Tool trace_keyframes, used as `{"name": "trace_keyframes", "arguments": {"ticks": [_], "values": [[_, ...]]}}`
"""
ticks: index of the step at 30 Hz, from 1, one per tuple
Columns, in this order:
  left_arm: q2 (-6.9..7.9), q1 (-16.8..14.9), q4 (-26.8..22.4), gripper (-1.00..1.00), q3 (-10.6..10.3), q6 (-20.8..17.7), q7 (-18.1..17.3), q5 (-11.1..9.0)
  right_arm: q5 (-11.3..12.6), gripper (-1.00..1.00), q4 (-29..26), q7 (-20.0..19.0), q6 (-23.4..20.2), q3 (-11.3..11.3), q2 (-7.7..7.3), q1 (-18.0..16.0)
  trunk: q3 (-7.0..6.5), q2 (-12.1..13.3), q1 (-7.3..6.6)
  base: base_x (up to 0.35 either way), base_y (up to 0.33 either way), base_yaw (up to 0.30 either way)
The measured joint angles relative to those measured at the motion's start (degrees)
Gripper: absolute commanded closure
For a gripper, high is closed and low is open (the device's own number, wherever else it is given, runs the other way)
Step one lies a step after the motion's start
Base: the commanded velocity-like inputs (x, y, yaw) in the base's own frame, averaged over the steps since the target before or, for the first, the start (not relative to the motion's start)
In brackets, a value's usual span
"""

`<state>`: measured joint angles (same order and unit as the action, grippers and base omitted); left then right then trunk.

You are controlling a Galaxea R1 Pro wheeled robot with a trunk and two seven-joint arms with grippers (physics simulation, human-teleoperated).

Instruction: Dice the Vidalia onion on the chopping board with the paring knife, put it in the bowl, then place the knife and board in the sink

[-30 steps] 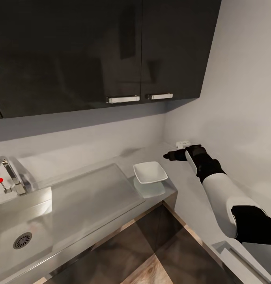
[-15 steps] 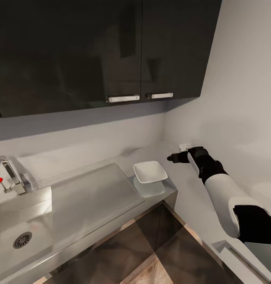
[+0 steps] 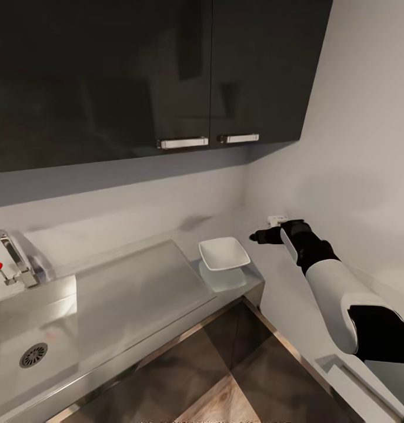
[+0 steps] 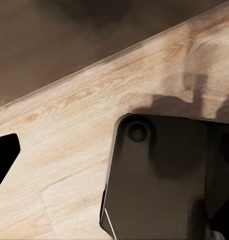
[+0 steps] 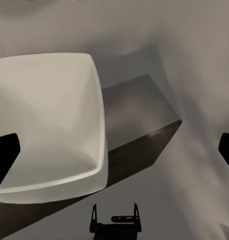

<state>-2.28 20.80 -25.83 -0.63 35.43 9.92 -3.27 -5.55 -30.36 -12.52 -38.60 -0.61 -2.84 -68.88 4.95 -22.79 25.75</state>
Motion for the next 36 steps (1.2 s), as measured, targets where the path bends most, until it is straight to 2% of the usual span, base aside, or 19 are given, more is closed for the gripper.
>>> {"name": "trace_keyframes", "arguments": {"ticks": [4, 8, 36], "values": [[0.0, 0.0, 0.0, -1.0, 0.0, 0.0, 0.0, 0.0, 0.0, -1.0, 0.0, 0.0, 1.0, 1.7, -0.13, 0.0, 0.31, 0.0, 0.0, 0.0, 0.0, 0.0], [0.0, 0.0, 0.0, -1.0, 0.0, 0.0, 0.0, 0.0, 0.1, -1.0, 0.0, 0.0, 1.4, 2.3, -0.11, 0.0, 0.63, 0.0, 0.0, 0.0, 0.0, 0.0], [0.0, 0.0, 0.0, -1.0, 0.0, 0.0, 0.0, 0.0, 0.1, -1.0, 0.1, -0.1, 1.5, 2.4, 0.3, -0.1, 3.06, 0.0, 0.0, 0.007, 0.0, 0.0]]}}
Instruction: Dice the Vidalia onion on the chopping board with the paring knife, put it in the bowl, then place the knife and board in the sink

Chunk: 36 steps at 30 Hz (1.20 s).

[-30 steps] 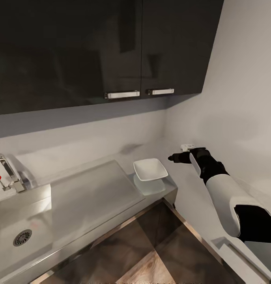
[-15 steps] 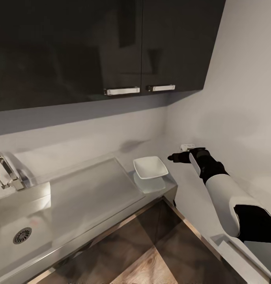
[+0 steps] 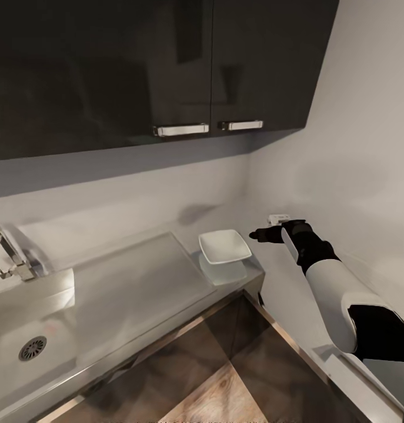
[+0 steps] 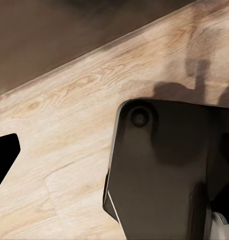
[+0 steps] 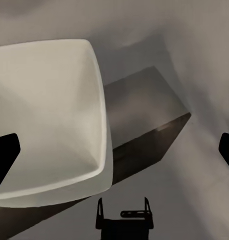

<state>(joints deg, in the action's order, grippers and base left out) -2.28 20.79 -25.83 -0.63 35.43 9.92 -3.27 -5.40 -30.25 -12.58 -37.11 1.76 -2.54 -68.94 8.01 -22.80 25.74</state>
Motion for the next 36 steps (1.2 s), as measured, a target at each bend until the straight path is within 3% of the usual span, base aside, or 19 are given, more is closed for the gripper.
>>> {"name": "trace_keyframes", "arguments": {"ticks": [36], "values": [[0.0, 0.0, 0.0, -1.0, 0.0, 0.0, 0.0, 0.0, 0.2, -1.0, 0.0, 0.0, 0.0, 0.0, 0.32, 0.0, 2.14, 0.0, 0.01, 0.04, -0.008, 0.0]]}}
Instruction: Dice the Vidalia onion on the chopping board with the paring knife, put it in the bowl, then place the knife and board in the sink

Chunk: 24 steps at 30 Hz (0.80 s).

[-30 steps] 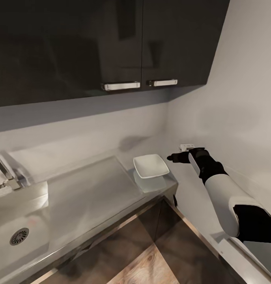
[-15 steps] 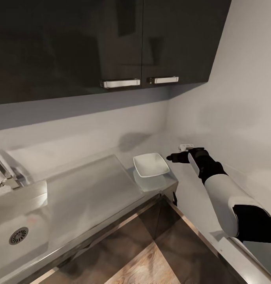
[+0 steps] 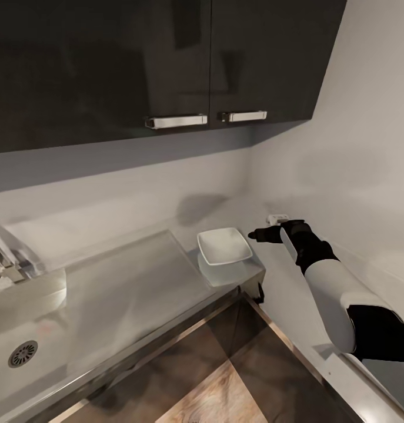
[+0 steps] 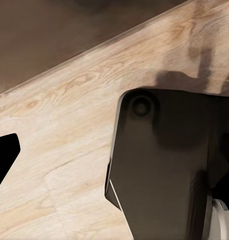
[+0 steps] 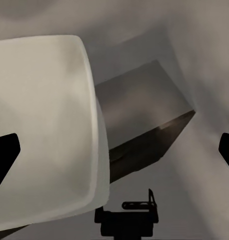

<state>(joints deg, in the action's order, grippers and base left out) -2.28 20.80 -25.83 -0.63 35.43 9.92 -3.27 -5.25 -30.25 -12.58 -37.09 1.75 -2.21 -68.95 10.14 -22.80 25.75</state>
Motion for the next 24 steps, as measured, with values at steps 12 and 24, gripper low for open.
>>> {"name": "trace_keyframes", "arguments": {"ticks": [12, 24], "values": [[0.0, 0.0, 0.4, -1.0, 0.0, 0.0, 0.0, 0.0, 0.0, -1.0, 0.2, -0.1, 0.1, 0.0, 0.02, 0.0, 0.66, 0.0, 0.0, 0.0, 0.0, 0.0], [0.0, 0.0, 0.4, -1.0, 0.0, 0.0, 0.0, 0.0, 0.0, -1.0, 0.3, -0.2, 0.1, 0.0, 0.11, 0.0, 1.48, 0.0, 0.0, 0.0, 0.0, 0.0]]}}
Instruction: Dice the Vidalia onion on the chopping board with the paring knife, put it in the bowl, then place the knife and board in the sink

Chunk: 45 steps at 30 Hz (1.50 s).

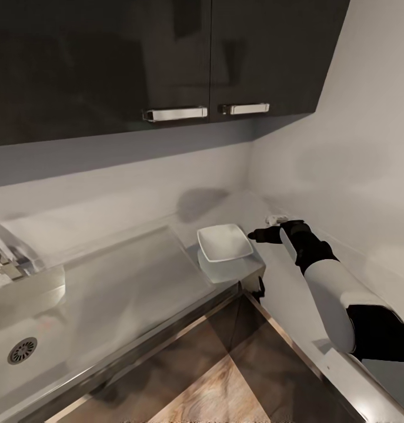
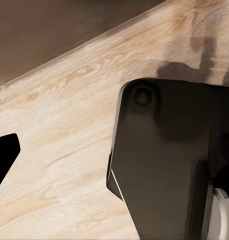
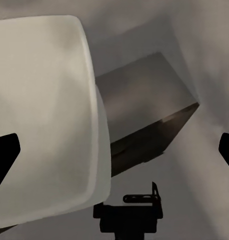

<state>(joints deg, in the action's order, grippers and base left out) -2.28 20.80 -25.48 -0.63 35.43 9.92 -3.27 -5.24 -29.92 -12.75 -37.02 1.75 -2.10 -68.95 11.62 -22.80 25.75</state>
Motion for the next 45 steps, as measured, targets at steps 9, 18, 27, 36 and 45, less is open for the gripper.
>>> {"name": "trace_keyframes", "arguments": {"ticks": [9, 18, 27, 36, 45], "values": [[0.0, 0.0, 0.5, -1.0, 0.0, 0.0, 0.0, 0.0, 0.0, -1.0, 0.0, 0.0, 0.0, 0.0, 0.06, 0.0, 0.69, 0.0, 0.0, 0.0, 0.0, 0.0], [0.0, -0.1, 0.8, -1.0, 0.0, 0.0, 0.0, 0.0, 0.0, -1.0, 0.0, 0.0, 0.0, 0.0, 0.31, 0.0, 1.44, 0.0, 0.0, 0.0, 0.0, 0.0], [0.0, -0.1, 0.8, -1.0, 0.0, 0.0, 0.0, 0.0, 0.0, -1.0, 0.0, -0.1, 0.0, 0.0, 0.33, 0.0, 2.24, 0.0, -0.01, 0.052, -0.029, 0.0], [0.0, 0.0, 0.8, -1.0, 0.0, 0.0, 0.0, 0.0, -0.1, -1.0, 0.0, -3.1, 0.0, 0.1, 0.2, 0.0, 3.04, 0.0, 0.0, 0.021, -0.016, 0.0], [0.0, -0.1, 0.8, -1.0, 0.0, 0.0, 0.0, 0.0, 0.0, -1.0, 0.0, -3.6, 0.0, 0.1, -0.16, 0.0, 3.86, 0.0, 0.0, 0.001, 0.0, 0.0]]}}
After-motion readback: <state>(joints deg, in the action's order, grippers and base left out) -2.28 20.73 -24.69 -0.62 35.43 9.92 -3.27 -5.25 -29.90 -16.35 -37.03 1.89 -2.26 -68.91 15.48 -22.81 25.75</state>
